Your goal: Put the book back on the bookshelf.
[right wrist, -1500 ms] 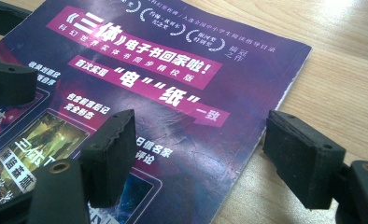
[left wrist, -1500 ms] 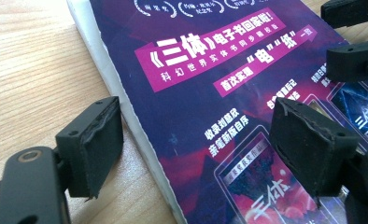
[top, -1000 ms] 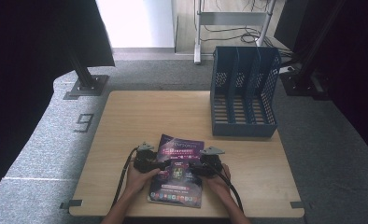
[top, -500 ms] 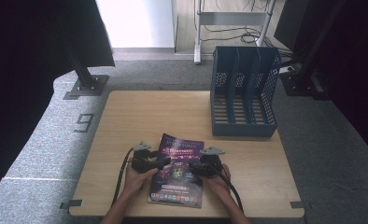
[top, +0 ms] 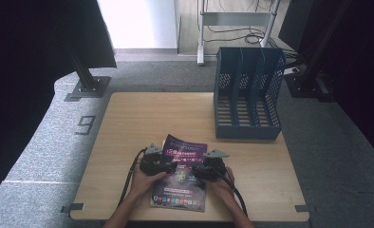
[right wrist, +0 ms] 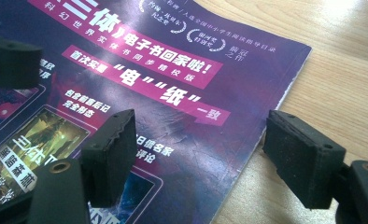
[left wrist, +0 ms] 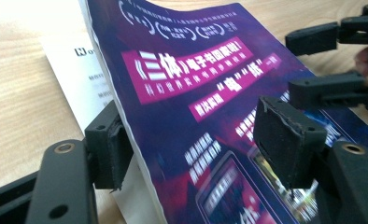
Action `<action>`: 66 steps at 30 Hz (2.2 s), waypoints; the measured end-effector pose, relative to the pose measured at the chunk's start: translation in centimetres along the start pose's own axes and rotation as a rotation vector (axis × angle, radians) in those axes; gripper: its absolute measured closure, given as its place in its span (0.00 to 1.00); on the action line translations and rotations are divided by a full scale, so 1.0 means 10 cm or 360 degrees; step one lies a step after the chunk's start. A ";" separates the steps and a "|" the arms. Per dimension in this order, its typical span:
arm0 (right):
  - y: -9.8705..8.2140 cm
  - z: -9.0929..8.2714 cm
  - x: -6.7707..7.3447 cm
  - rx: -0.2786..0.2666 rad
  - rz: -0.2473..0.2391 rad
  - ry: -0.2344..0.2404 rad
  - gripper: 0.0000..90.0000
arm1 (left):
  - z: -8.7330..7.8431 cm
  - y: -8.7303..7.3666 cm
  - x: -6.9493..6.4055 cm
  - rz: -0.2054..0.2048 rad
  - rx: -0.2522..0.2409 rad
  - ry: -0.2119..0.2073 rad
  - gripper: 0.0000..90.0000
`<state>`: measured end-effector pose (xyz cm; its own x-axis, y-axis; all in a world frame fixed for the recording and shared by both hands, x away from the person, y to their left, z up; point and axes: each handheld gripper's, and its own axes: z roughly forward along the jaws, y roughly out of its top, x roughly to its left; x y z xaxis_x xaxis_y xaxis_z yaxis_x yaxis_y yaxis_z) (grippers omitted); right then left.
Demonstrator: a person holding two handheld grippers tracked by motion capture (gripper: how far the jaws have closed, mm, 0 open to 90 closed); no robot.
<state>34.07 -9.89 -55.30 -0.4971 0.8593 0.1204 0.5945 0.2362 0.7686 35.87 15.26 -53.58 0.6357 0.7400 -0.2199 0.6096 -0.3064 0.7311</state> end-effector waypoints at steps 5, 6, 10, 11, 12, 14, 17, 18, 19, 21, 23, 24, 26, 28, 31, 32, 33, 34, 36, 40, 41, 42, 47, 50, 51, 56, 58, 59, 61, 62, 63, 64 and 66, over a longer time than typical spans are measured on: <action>0.00 0.00 0.00 0.0000 0.0000 0.0001 0.28 | 0.05 0.03 -0.01 0.0037 0.0011 0.0022 0.38; 0.00 0.00 0.00 0.0000 -0.0001 0.0001 0.28 | 0.06 0.02 -0.01 0.0042 0.0013 0.0028 0.39; 0.00 0.00 0.00 0.0000 -0.0001 0.0000 0.28 | 0.08 0.02 -0.01 0.0040 0.0035 0.0049 0.43; 0.00 0.00 0.00 0.0000 -0.0002 0.0000 0.28 | 0.08 0.02 -0.01 0.0043 0.0032 0.0048 0.44; 0.00 0.00 0.00 0.0000 -0.0002 0.0000 0.28 | 0.08 0.02 -0.01 0.0043 0.0032 0.0048 0.45; 0.00 0.00 0.00 0.0000 0.0001 -0.0001 0.28 | 0.08 0.03 0.00 0.0038 0.0024 0.0051 0.48; 0.00 0.00 0.00 0.0001 0.0002 -0.0001 0.28 | 0.11 0.03 0.00 0.0019 0.0026 0.0051 0.51; 0.00 0.00 0.00 0.0001 0.0003 -0.0001 0.28 | 0.11 0.04 0.00 0.0021 0.0028 0.0050 0.52; 0.00 0.00 0.00 0.0001 0.0002 -0.0001 0.28 | 0.12 0.04 0.00 0.0020 0.0029 0.0048 0.52; 0.00 0.00 0.00 0.0001 -0.0001 -0.0001 0.28 | 0.12 0.07 -0.01 0.0028 0.0044 0.0052 0.55; 0.00 0.00 0.00 0.0001 0.0002 -0.0001 0.28 | 0.11 0.09 -0.04 0.0046 0.0041 0.0069 0.57; 0.00 0.00 0.00 0.0001 -0.0001 -0.0001 0.28 | 0.11 0.10 -0.05 0.0048 0.0043 0.0077 0.60; 0.00 0.00 0.00 0.0001 0.0000 -0.0002 0.28 | 0.12 0.11 -0.07 0.0068 0.0065 0.0114 0.63; 0.00 0.00 0.00 0.0001 -0.0001 -0.0002 0.28 | 0.13 0.12 -0.08 0.0069 0.0073 0.0127 0.65; 0.00 0.00 0.00 0.0000 -0.0001 -0.0002 0.28 | 0.12 0.12 -0.08 0.0071 0.0075 0.0136 0.69; 0.00 0.00 0.00 0.0000 -0.0002 -0.0002 0.28 | 0.12 0.13 -0.08 0.0065 0.0071 0.0134 0.70; 0.00 0.00 0.00 0.0000 -0.0001 -0.0002 0.28 | 0.12 0.13 -0.08 0.0063 0.0070 0.0132 0.71; 0.00 0.00 0.00 0.0000 -0.0001 -0.0002 0.28 | 0.12 0.13 -0.08 0.0058 0.0065 0.0128 0.73; 0.00 0.00 0.00 0.0000 -0.0001 -0.0002 0.28 | 0.12 0.13 -0.08 0.0059 0.0064 0.0123 0.76; 0.00 0.00 0.00 0.0001 -0.0003 -0.0002 0.28 | 0.12 0.14 -0.07 0.0052 0.0044 0.0104 0.81; 0.00 0.00 0.00 0.0000 -0.0001 -0.0002 0.28 | 0.11 0.14 -0.07 0.0048 0.0040 0.0097 0.83; 0.00 0.00 0.00 0.0001 -0.0001 -0.0002 0.28 | 0.11 0.14 -0.07 0.0048 0.0033 0.0094 0.85; 0.00 0.00 0.00 0.0002 -0.0002 0.0001 0.28 | 0.07 0.15 -0.09 0.0062 -0.0005 0.0064 0.92; 0.00 0.00 0.00 0.0002 -0.0002 0.0001 0.28 | 0.06 0.16 -0.10 0.0079 -0.0020 0.0064 0.94; 0.00 0.00 0.00 0.0002 -0.0002 0.0001 0.28 | 0.04 0.16 -0.11 0.0084 -0.0038 0.0054 0.94; 0.00 0.00 0.00 0.0003 0.0002 0.0007 0.28 | 0.00 0.16 -0.13 0.0106 -0.0092 0.0024 0.95; 0.00 0.00 -0.01 0.0002 0.0003 0.0008 0.28 | -0.02 0.17 -0.15 0.0121 -0.0122 0.0012 0.95; 0.00 0.00 -0.01 0.0002 0.0004 0.0010 0.28 | -0.03 0.17 -0.16 0.0131 -0.0134 0.0007 0.96; 0.00 0.00 -0.01 0.0001 0.0000 0.0019 0.27 | -0.05 0.17 -0.18 0.0149 -0.0162 -0.0003 0.96; 0.00 0.00 -0.01 -0.0003 -0.0002 0.0027 0.26 | -0.07 0.17 -0.19 0.0156 -0.0174 -0.0008 0.96; 0.00 0.00 -0.02 -0.0007 -0.0003 0.0033 0.26 | -0.08 0.17 -0.21 0.0162 -0.0187 -0.0011 0.96; 0.00 -0.01 -0.01 -0.0011 -0.0003 0.0037 0.26 | -0.09 0.18 -0.22 0.0171 -0.0199 -0.0011 0.96; 0.01 -0.02 0.00 -0.0027 -0.0005 0.0043 0.26 | -0.12 0.18 -0.24 0.0185 -0.0212 -0.0013 0.96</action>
<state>34.02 -10.00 -55.07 -0.5163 0.8458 0.1346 0.5821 0.2312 0.7796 34.90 13.64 -50.93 0.7025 0.6991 -0.1336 0.4639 -0.3073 0.8309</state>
